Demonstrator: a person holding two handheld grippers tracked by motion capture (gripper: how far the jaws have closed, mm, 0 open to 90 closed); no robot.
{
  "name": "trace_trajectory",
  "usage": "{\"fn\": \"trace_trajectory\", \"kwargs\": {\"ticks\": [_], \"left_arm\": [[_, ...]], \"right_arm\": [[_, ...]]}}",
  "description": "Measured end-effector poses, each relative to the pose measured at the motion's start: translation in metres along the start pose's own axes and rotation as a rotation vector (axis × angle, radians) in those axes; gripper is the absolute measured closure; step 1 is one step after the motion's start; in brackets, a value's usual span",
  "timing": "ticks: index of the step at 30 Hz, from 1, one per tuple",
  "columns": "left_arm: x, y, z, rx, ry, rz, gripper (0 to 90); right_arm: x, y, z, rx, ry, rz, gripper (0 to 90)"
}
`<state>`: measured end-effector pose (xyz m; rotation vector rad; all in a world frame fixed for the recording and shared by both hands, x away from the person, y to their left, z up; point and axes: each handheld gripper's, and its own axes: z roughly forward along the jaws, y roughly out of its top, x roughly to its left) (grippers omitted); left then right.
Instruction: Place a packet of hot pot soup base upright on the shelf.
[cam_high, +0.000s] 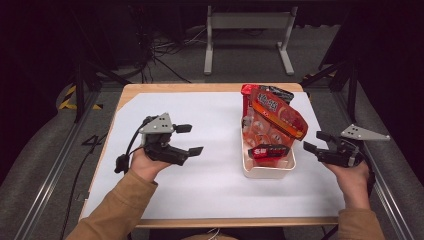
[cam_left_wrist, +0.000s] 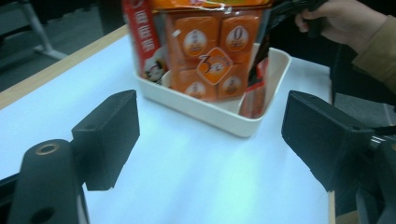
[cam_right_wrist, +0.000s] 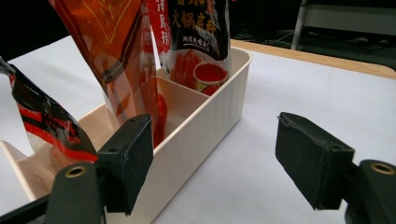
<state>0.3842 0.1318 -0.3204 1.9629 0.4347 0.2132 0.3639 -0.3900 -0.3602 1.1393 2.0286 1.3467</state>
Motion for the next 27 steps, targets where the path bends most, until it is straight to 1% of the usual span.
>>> {"fn": "trace_trajectory", "kwargs": {"ticks": [1, 6, 8, 10, 11, 13, 15, 16, 18, 19, 21, 24, 27], "left_arm": [[0.002, -0.003, -0.005, 0.002, 0.014, -0.005, 19.8], [0.010, -0.020, -0.023, -0.006, 0.058, -0.037, 17.5], [0.014, -0.028, -0.029, -0.005, 0.081, -0.042, 17.0], [0.017, -0.036, -0.034, -0.006, 0.101, -0.055, 16.5], [0.018, -0.040, -0.035, -0.002, 0.104, -0.062, 15.5], [0.021, -0.049, -0.038, 0.006, 0.116, -0.064, 13.1], [0.025, -0.060, -0.041, 0.009, 0.138, -0.064, 12.4], [0.025, -0.060, -0.041, 0.009, 0.138, -0.064, 12.0], [0.029, -0.067, -0.043, 0.022, 0.162, -0.068, 11.0], [0.030, -0.070, -0.045, 0.015, 0.169, -0.073, 10.7], [0.034, -0.075, -0.047, -0.011, 0.175, -0.100, 9.9], [0.038, -0.079, -0.047, -0.037, 0.185, -0.117, 6.0], [0.041, -0.083, -0.047, -0.054, 0.167, -0.156, 2.8]], "right_arm": [[0.000, 0.000, 0.000, 0.002, -0.002, -0.002, 26.4], [0.000, -0.001, 0.000, 0.001, 0.001, -0.015, 23.3], [-0.001, -0.002, 0.001, -0.002, 0.001, -0.019, 22.2], [-0.001, -0.002, 0.001, -0.002, 0.001, -0.018, 20.9], [-0.001, -0.003, 0.002, -0.003, -0.001, -0.026, 20.2], [-0.001, -0.003, 0.002, -0.004, -0.001, -0.028, 19.8], [-0.001, -0.003, 0.002, -0.007, -0.004, -0.033, 19.3], [-0.001, -0.003, 0.002, -0.007, -0.004, -0.033, 19.3], [-0.001, -0.003, 0.001, -0.013, -0.006, -0.028, 18.7], [-0.001, -0.003, 0.001, -0.015, -0.009, -0.028, 18.5], [-0.001, -0.003, 0.001, -0.016, -0.011, -0.028, 18.3], [-0.001, -0.003, 0.001, -0.021, -0.014, -0.033, 18.3], [-0.001, -0.003, -0.002, -0.033, -0.022, -0.023, 18.6]]}}
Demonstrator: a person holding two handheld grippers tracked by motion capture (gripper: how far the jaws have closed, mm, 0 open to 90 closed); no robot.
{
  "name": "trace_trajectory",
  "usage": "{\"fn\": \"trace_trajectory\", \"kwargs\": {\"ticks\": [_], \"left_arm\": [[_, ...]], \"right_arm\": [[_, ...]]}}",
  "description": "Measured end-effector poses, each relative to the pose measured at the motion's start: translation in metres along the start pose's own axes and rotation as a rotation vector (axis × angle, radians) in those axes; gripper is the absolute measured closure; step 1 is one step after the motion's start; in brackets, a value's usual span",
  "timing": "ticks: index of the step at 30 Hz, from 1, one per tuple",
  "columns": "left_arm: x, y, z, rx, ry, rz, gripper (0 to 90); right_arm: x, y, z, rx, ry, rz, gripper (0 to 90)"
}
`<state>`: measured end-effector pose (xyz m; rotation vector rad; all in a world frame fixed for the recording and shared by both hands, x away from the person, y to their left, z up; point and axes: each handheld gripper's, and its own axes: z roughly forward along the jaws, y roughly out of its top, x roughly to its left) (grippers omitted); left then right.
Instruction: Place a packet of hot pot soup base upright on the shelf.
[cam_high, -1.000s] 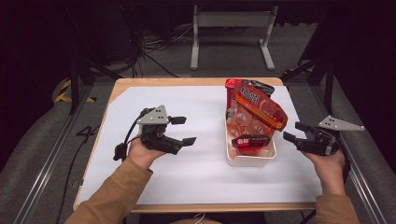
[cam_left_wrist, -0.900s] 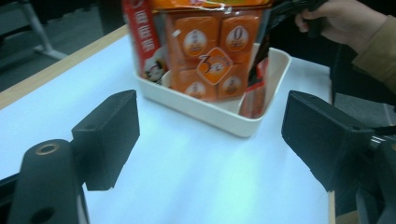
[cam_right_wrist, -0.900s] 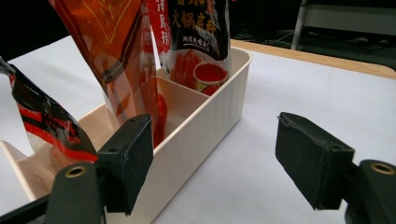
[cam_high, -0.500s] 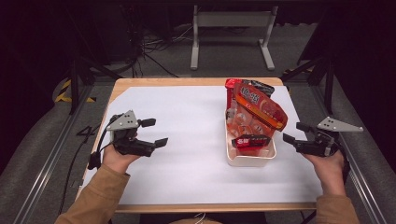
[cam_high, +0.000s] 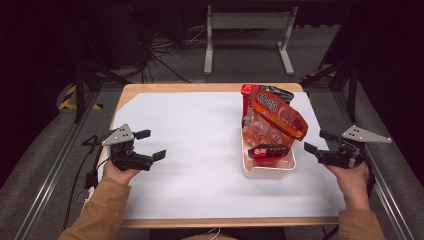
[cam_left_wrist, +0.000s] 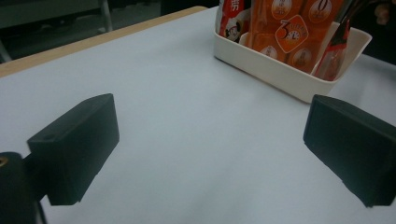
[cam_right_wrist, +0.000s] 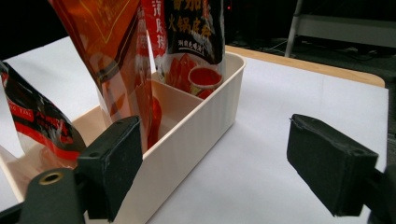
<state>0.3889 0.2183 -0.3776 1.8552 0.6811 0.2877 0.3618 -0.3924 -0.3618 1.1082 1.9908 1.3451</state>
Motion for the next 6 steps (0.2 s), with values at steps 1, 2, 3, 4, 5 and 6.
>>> {"fn": "trace_trajectory", "kwargs": {"ticks": [1, 2, 3, 4, 5, 6], "left_arm": [[0.0009, -0.0004, 0.0001, -0.002, 0.001, -0.005, 1.7], [0.0015, -0.0008, -0.0006, 0.005, 0.005, -0.015, 0.3], [0.0024, -0.0013, -0.0010, 0.001, 0.003, -0.016, 0.1], [0.0028, -0.0028, -0.0018, -0.010, -0.003, -0.029, 0.1], [0.0039, -0.0035, -0.0022, -0.016, -0.003, -0.023, 0.1], [0.0042, -0.0047, -0.0023, -0.026, -0.006, -0.034, 0.1]], "right_arm": [[-0.0004, 0.0002, -0.0008, -0.007, -0.002, 0.003, 18.7], [-0.0007, 0.0002, -0.0012, -0.010, -0.001, 0.004, 18.7], [-0.0010, 0.0003, -0.0016, -0.013, -0.002, 0.004, 18.7], [-0.0011, 0.0004, -0.0018, -0.015, -0.001, 0.003, 18.7], [-0.0011, 0.0006, -0.0021, -0.018, 0.001, 0.002, 18.7], [-0.0009, 0.0007, -0.0023, -0.019, 0.002, 0.002, 18.6]]}}
